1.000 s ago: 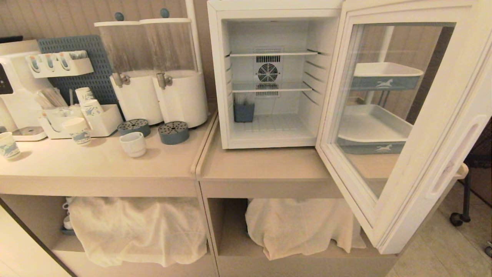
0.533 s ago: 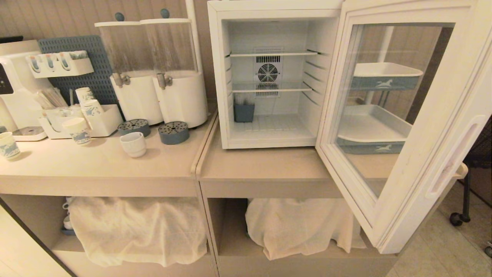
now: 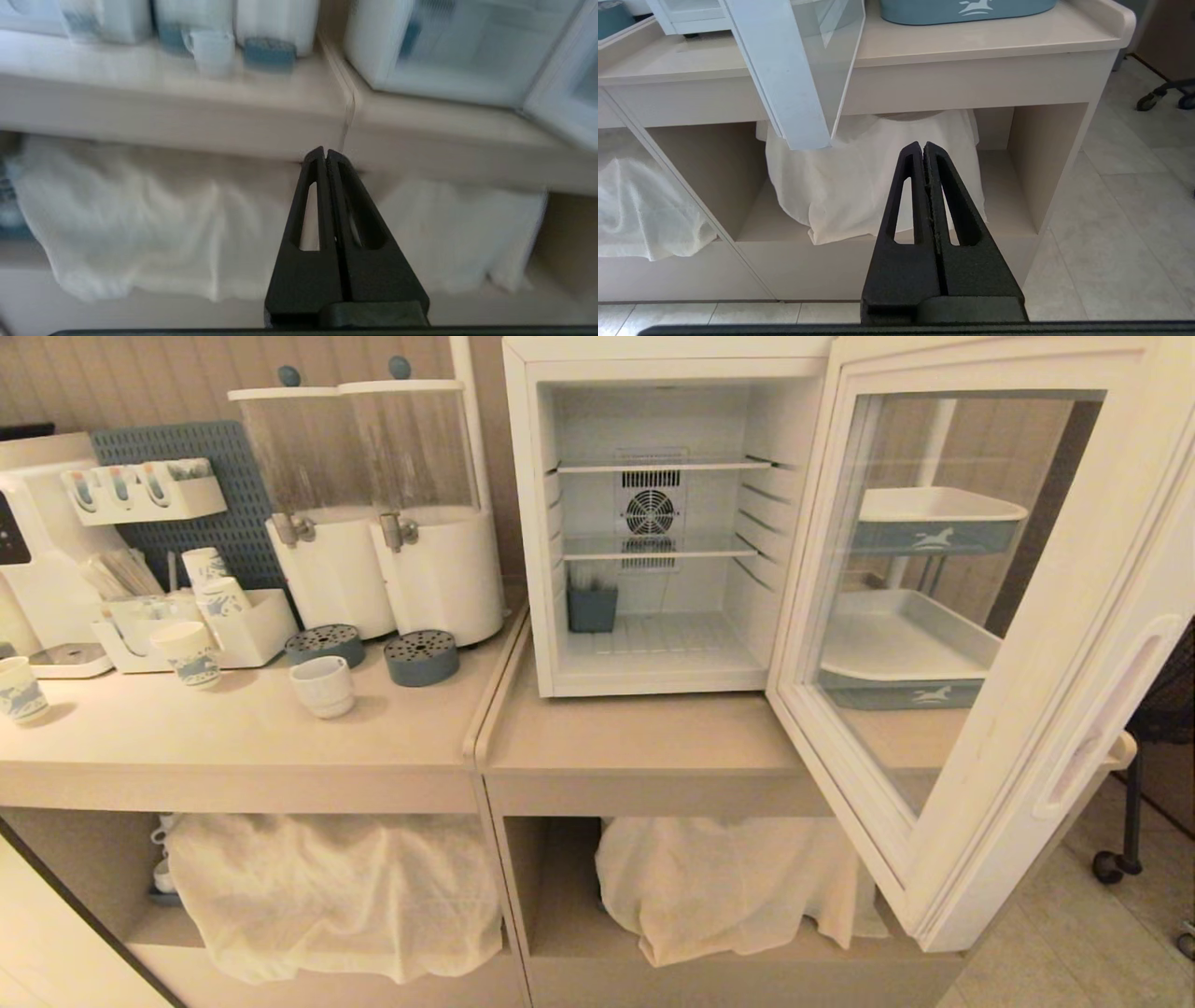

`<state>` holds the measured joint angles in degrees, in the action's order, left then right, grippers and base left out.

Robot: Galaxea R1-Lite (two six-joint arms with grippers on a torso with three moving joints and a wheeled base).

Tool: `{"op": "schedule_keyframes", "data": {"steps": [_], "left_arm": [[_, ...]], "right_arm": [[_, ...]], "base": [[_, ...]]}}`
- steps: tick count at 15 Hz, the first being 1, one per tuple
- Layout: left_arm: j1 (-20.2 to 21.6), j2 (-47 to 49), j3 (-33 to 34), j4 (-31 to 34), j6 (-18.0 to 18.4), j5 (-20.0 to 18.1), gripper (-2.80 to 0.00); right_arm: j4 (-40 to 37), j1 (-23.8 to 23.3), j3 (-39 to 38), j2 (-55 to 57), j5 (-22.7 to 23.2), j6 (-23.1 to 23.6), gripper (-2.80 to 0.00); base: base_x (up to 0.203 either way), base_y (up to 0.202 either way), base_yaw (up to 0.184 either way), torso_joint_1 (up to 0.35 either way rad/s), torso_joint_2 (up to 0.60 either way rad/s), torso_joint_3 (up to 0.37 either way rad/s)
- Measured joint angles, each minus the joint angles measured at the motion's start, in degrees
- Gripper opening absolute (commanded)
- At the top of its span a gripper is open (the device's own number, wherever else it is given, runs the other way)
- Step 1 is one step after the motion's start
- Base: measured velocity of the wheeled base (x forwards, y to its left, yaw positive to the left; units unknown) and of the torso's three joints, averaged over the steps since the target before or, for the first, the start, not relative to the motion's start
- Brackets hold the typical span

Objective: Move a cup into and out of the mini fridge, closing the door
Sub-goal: Put the ceramic cup in the freezer

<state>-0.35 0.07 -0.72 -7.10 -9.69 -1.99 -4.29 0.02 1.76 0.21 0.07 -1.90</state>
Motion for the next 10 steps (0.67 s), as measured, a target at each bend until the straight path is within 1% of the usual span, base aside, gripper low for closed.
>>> {"op": "schedule_keyframes", "data": {"steps": [1,2,4,7,10], "left_arm": [[0.00,-0.05,0.39,-0.78,0.18,0.61,-2.80],[0.00,-0.05,0.52,0.09,1.00,0.93,-2.80],[0.00,-0.05,0.65,0.65,4.40,0.78,-2.80],[0.00,-0.05,0.70,1.50,4.52,0.65,-2.80],[0.00,-0.05,0.72,1.24,3.28,1.12,-2.80]], "right_arm": [[0.02,0.00,0.00,0.01,0.02,0.00,-2.80],[0.02,0.00,0.01,0.01,0.02,0.00,-2.80],[0.07,0.05,-0.01,0.01,0.00,0.00,-2.80],[0.11,-0.05,-0.01,0.00,0.02,-0.01,-2.80],[0.11,0.00,-0.01,0.00,0.00,-0.02,-2.80]], "base": [[0.000,0.000,0.000,0.000,0.00,0.000],[0.000,0.000,0.000,0.000,0.00,0.000],[0.000,0.000,0.000,0.000,0.00,0.000],[0.000,0.000,0.000,0.000,0.00,0.000],[0.000,0.000,0.000,0.000,0.00,0.000]]}}
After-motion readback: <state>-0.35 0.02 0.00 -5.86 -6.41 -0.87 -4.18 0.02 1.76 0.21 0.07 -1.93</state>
